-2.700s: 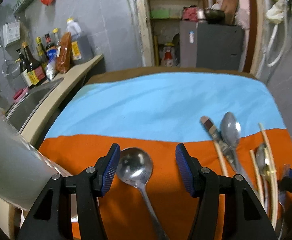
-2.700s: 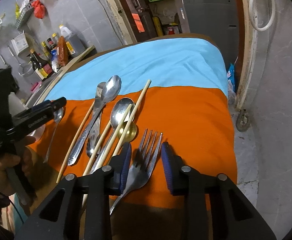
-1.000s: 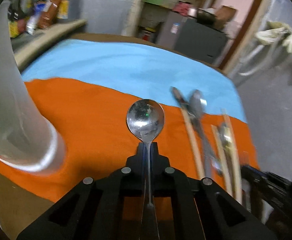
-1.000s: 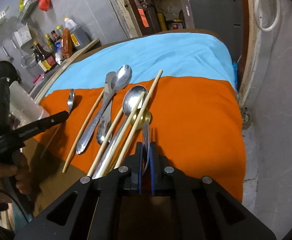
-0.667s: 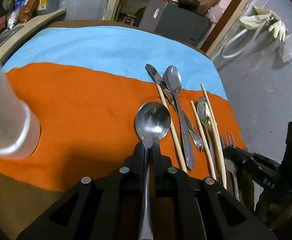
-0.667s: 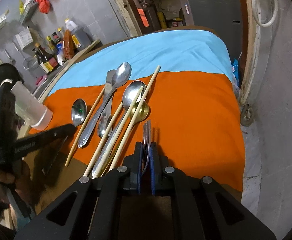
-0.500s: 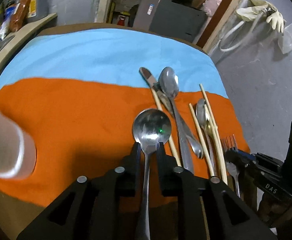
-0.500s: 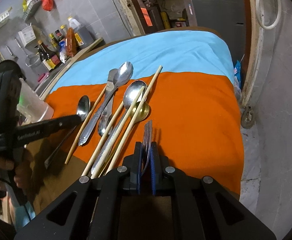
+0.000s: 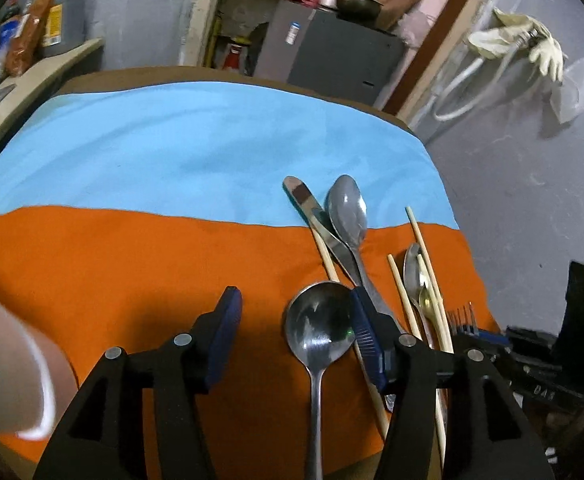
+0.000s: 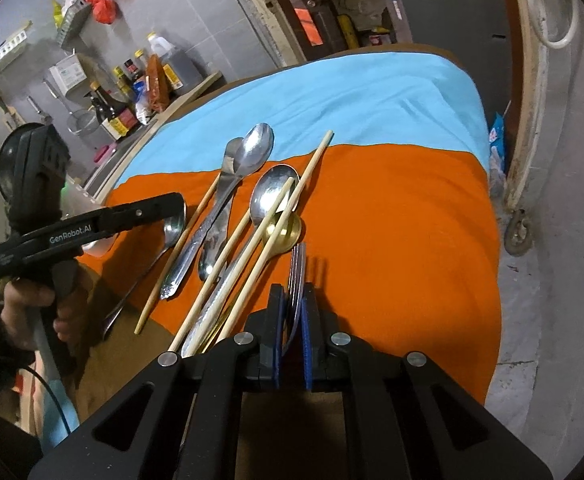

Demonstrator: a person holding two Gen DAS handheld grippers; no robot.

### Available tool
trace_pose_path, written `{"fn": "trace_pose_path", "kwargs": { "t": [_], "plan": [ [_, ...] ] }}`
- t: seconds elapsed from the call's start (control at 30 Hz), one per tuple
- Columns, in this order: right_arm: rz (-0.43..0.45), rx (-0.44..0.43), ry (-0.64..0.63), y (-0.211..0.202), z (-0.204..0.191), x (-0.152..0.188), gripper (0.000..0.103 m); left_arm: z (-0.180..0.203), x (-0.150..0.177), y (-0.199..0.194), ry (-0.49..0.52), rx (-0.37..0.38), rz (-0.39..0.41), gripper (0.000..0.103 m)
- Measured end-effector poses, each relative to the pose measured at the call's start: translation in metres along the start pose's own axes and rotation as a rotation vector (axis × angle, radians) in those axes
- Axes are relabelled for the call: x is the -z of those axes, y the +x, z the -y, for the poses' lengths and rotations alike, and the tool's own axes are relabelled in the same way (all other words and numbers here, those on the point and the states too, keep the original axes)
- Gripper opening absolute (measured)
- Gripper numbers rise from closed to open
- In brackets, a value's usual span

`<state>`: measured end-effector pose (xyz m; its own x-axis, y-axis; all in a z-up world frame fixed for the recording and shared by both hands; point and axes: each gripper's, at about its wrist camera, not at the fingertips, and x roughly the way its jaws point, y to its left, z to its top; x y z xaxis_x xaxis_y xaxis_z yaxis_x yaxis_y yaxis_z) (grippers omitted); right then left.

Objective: Organize utensils

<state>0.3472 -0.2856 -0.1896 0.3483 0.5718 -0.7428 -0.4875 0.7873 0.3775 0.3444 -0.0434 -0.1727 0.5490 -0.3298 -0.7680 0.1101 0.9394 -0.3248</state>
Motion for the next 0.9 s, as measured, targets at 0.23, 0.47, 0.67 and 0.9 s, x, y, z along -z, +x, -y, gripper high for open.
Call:
{"fn": "trace_pose_path", "kwargs": {
  "t": [0.23,0.47,0.67,0.9],
  "plan": [
    [-0.021,0.001,-0.001,0.003,-0.002,-0.005,0.005,0.006,-0.001,0.006,0.103,0.004,-0.066,0.025],
    [-0.088,0.002,0.102,0.006,0.002,-0.014,0.003,0.009,-0.004,0.005,0.076,0.020,-0.113,0.005],
    [-0.054,0.073,0.230,-0.002,-0.005,-0.009,0.001,0.014,0.012,-0.030,0.016,-0.051,-0.037,0.000],
    [0.186,0.203,0.169,-0.056,-0.053,0.020,0.001,0.040,0.042,-0.091,0.060,-0.129,0.168,0.000]
  ]
}}
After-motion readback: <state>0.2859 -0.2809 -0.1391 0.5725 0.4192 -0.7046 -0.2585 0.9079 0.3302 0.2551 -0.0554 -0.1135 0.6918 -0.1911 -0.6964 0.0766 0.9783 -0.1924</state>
